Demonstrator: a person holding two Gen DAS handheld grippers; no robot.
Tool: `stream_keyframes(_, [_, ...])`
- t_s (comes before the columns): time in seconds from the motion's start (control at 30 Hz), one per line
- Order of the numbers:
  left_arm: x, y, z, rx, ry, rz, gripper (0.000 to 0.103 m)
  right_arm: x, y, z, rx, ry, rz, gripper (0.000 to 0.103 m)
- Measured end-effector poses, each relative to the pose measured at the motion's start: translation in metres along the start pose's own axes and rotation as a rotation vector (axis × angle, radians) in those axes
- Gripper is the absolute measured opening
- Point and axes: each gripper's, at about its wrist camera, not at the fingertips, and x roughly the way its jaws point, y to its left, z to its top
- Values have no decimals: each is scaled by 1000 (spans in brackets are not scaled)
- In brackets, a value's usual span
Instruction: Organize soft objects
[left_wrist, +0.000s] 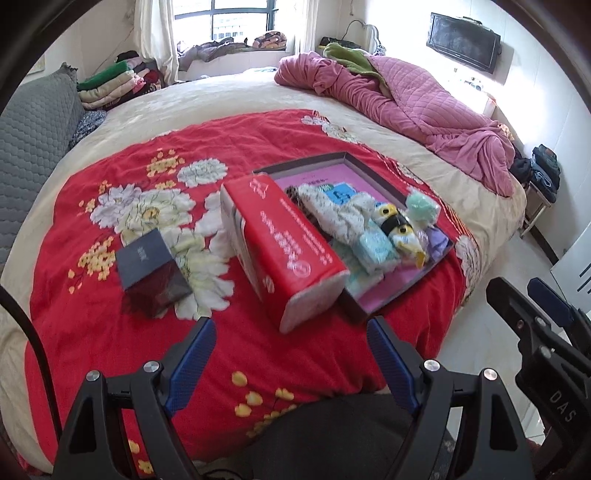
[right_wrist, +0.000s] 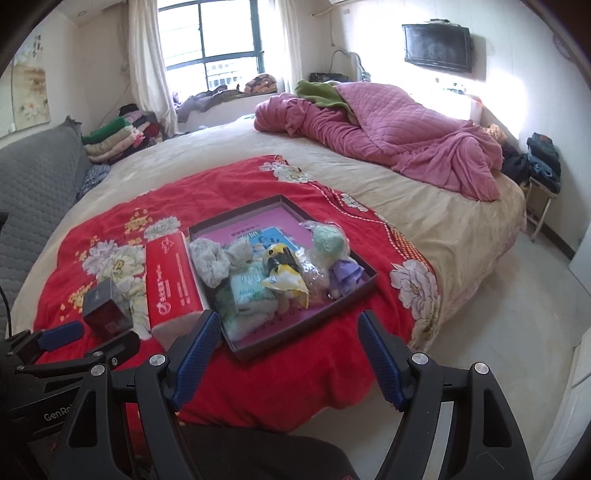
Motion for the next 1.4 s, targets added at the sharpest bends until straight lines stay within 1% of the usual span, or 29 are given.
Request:
stream_keyframes(0.07, [0,0,-7,7,5,11,83,-3,0,-4,-5,-7,4,78])
stream_keyframes(0.2, [1,4,-19,5,19,16,83,-8,2,-11,-22,7,7,78])
stream_keyframes(0.3, [-1,3,-24,12,17,18,83,-12,7,-16,-56,13,10,78])
stream_keyframes(0.37, [-3,1,-26,17,14,14,83,-15,8,-20,-50,16,28,78])
stream_keyframes(0.47, [-6,0,-29,23,7,17,83,-19,11,-24,-58,11,32,78])
stream_keyframes(0.77, [-10,-1,-32,23,-4,21,83,-23,15,-28,-75,6,28,78])
stream_keyframes(0.93, [-11,0,-32,21,-4,25,83,-19,12,-29,-59,27,27,78])
stream_keyframes(1.4, [-11,5,-33,13,-5,28,83,-11,11,-33,-68,60,27,78])
